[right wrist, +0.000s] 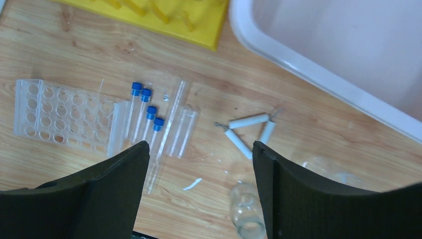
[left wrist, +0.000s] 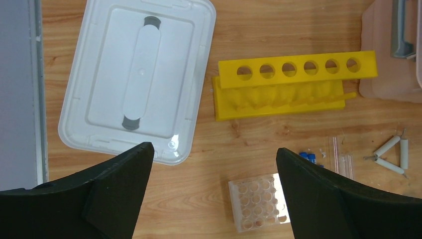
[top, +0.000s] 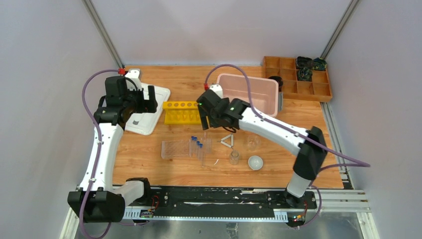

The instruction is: Organize the chemistry lab equipment

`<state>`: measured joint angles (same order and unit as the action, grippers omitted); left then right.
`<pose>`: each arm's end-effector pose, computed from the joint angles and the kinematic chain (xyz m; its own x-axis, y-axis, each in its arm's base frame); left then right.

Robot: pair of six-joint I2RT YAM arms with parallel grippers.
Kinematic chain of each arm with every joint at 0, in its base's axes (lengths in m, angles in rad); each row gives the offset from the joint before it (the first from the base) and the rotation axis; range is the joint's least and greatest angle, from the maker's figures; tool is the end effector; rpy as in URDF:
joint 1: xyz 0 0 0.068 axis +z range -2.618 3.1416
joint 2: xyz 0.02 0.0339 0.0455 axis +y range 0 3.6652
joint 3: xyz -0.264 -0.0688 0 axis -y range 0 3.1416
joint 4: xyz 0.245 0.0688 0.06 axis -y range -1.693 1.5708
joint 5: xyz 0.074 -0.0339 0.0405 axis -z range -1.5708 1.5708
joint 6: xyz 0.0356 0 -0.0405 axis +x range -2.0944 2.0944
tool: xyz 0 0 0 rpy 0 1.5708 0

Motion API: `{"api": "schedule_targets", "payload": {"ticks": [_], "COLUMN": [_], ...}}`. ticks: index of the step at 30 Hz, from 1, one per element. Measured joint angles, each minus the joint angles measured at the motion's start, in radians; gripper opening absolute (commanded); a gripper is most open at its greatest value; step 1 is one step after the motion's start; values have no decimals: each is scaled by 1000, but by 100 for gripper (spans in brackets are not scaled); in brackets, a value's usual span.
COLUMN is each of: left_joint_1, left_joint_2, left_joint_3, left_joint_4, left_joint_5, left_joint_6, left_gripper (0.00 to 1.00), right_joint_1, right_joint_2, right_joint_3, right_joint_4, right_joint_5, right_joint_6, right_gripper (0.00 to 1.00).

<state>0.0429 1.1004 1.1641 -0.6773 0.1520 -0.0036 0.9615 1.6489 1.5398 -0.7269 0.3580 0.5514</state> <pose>0.2303 0.0045 0.3614 -0.5756 -0.0283 -0.8173 0.0792 0.9928 -0.0901 0.2178 0.2902 0.3300 -0.6936 -0.1365 -0.7073 -0.3173 0.9394 0.1298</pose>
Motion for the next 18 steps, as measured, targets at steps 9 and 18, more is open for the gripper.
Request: {"api": "schedule_targets", "payload": {"ticks": [9,18], "left_joint_1": [0,0], "left_joint_2": [-1,-11], "left_joint_3": [0,0], "left_joint_4": [-16,-26], "left_joint_5": [14,23], "left_joint_6": [-10,-9], "left_gripper": [100,100], "right_joint_1": [56,56], "right_joint_2": [280,372], "right_joint_3": [93,146], "right_joint_4": [1,39], "right_joint_5": [-56,-58], "right_joint_6": [47,102], "right_gripper": [59,51]}}
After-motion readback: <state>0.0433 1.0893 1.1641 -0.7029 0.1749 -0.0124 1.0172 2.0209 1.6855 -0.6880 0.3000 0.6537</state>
